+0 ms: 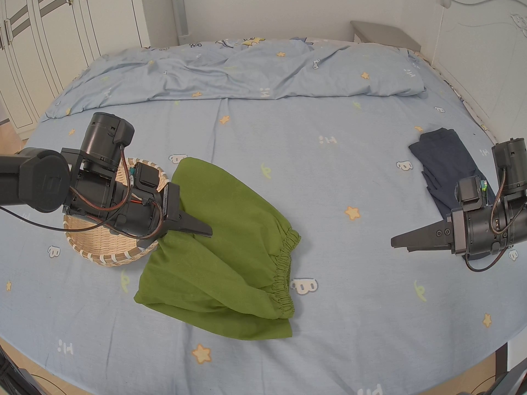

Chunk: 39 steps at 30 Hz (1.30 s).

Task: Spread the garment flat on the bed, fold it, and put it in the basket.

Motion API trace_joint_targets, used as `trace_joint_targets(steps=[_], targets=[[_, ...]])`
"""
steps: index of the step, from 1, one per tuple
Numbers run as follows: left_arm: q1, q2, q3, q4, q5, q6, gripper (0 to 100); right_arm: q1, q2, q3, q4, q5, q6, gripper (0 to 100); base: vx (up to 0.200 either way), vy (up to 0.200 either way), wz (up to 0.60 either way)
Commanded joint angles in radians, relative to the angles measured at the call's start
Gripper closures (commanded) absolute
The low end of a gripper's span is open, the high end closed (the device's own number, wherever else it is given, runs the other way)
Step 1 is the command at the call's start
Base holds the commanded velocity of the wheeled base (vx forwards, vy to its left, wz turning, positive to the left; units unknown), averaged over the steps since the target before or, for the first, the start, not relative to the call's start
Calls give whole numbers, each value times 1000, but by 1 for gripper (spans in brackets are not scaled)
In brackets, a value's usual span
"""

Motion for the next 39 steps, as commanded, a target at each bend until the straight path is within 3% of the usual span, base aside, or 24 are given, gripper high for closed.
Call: trace_joint_targets(steps=[1,9,13,17,18,20,21,23,35,39], targets=[[-2,2,3,0,0,1,100,4,0,0,0,1,0,0,0,200,0],[-41,-8,-1,3,2,52,100,7,-1,1,0,-1,0,0,0,100,0],[-64,0,-57,23,3,169,100,1,0,1,0,-2,0,0,0,0,0],[-62,6,-136,124,3,253,100,-2,-1,0,0,-2,0,0,0,0,0],[-54,22,-215,227,6,314,100,-2,-1,-2,0,-2,0,0,0,0,0],[-54,22,-215,227,6,314,100,-2,-1,-2,0,-2,0,0,0,0,0],[-39,29,-322,347,11,409,100,-2,-1,-2,0,-2,0,0,0,0,0],[-31,29,-342,378,12,452,100,-4,-1,-2,0,-5,0,0,0,0,0],[44,-55,-334,368,2,472,100,-16,-12,-2,0,-7,0,0,0,0,0],[67,-121,-297,309,3,465,100,-16,-12,-2,1,-7,-1,0,0,0,0]])
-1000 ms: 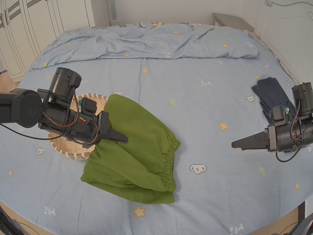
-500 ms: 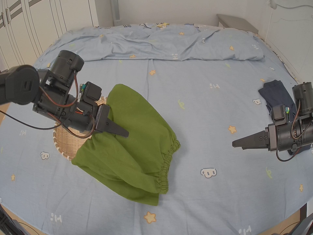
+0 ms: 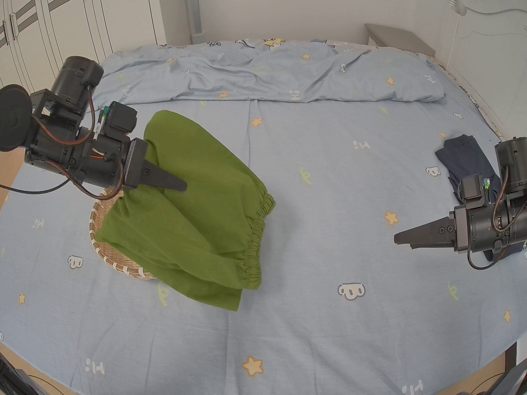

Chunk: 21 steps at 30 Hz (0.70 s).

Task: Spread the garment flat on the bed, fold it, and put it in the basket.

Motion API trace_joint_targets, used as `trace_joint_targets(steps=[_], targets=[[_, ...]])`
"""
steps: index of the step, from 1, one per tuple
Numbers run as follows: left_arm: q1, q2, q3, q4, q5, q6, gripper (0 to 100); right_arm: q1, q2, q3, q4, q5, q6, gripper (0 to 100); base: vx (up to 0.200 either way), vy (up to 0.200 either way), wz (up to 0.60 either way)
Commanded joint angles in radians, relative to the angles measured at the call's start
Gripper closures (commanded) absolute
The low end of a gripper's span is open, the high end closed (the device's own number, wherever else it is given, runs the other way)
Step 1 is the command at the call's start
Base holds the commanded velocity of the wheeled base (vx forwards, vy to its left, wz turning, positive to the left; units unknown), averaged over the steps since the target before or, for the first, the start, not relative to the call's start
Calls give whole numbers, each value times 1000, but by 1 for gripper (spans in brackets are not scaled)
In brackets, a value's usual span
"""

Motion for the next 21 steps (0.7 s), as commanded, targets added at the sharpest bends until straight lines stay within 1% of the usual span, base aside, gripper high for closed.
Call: trace_joint_targets(steps=[1,2,4,11,13,14,16,21], targets=[[18,-77,39,-44,4,-7,100,-1,-5,0,1,0,0,0,0,0,0],[19,-122,73,-91,8,-13,100,1,-11,0,1,0,-1,0,0,0,0],[29,-154,105,-146,11,-27,100,-1,-22,0,1,0,-1,0,0,0,0],[161,-160,122,-312,8,-110,100,1,-40,1,3,2,-1,0,0,0,0],[162,-159,122,-315,8,-113,100,1,-40,1,3,2,0,0,0,0,0],[196,-139,123,-352,2,-134,100,1,-40,3,3,2,-1,0,0,0,0],[223,-100,120,-376,1,-144,100,1,-40,3,3,2,-1,0,0,0,0],[259,-22,129,-366,1,-151,100,1,-38,3,3,2,-1,0,0,0,0]])
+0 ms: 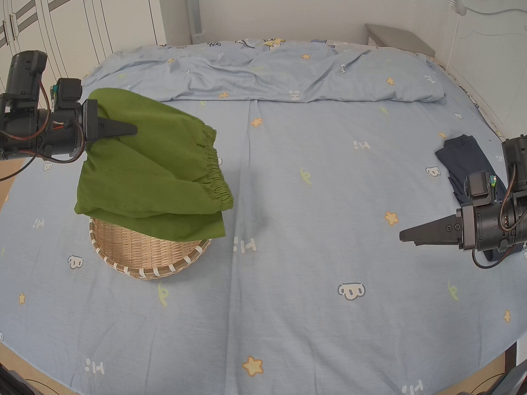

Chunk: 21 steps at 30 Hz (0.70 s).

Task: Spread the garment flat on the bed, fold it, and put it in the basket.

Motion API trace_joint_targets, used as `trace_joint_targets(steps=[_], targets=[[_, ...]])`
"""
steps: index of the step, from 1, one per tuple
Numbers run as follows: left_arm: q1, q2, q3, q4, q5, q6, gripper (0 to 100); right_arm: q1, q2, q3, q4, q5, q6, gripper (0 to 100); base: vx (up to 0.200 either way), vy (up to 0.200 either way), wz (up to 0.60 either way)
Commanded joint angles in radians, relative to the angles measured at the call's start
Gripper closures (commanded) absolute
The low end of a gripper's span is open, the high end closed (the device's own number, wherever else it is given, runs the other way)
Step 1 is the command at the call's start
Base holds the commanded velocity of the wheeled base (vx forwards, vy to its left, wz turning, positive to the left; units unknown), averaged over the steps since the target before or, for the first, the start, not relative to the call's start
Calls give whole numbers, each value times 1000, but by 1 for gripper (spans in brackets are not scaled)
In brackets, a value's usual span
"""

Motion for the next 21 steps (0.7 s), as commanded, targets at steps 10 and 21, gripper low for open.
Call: trace_joint_targets(steps=[10,21], targets=[[162,284,138,8,10,-2,100,13,0,7,-2,1,-1,0,0,0,0],[145,401,106,1,226,-12,100,13,5,12,-3,4,-1,0,0,0,0]])
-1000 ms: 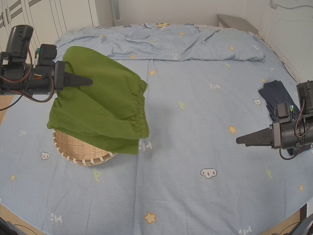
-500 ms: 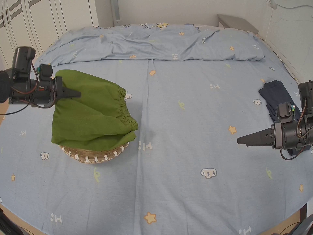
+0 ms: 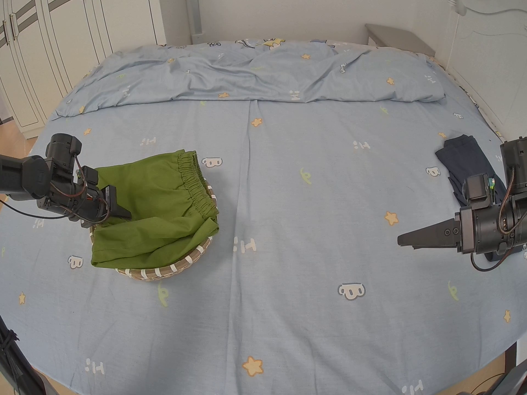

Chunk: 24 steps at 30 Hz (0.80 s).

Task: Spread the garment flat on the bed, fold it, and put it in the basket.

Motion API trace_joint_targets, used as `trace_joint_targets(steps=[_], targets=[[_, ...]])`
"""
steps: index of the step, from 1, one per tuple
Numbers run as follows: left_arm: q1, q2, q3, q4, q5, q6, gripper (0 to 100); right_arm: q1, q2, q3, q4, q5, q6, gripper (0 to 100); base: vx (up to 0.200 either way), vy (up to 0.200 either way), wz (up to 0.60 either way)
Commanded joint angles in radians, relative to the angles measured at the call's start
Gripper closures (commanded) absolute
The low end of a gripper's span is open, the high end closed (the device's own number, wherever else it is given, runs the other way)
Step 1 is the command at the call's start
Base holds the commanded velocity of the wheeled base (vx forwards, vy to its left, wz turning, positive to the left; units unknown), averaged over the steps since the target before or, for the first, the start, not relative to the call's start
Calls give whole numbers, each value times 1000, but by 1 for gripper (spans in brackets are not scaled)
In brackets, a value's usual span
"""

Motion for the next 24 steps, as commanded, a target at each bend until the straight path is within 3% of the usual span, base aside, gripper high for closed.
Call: trace_joint_targets(steps=[1,18,19,24], targets=[[-6,92,-25,-3,80,-2,100,1,4,2,-1,1,0,0,0,0,0],[-40,96,-20,5,104,-10,100,1,4,2,-1,1,1,0,0,0,0],[-40,84,-22,3,104,-11,0,1,4,2,-1,-1,0,0,0,0,0],[-42,-11,-8,5,103,-19,0,1,2,3,-2,-1,0,0,0,0,0]])
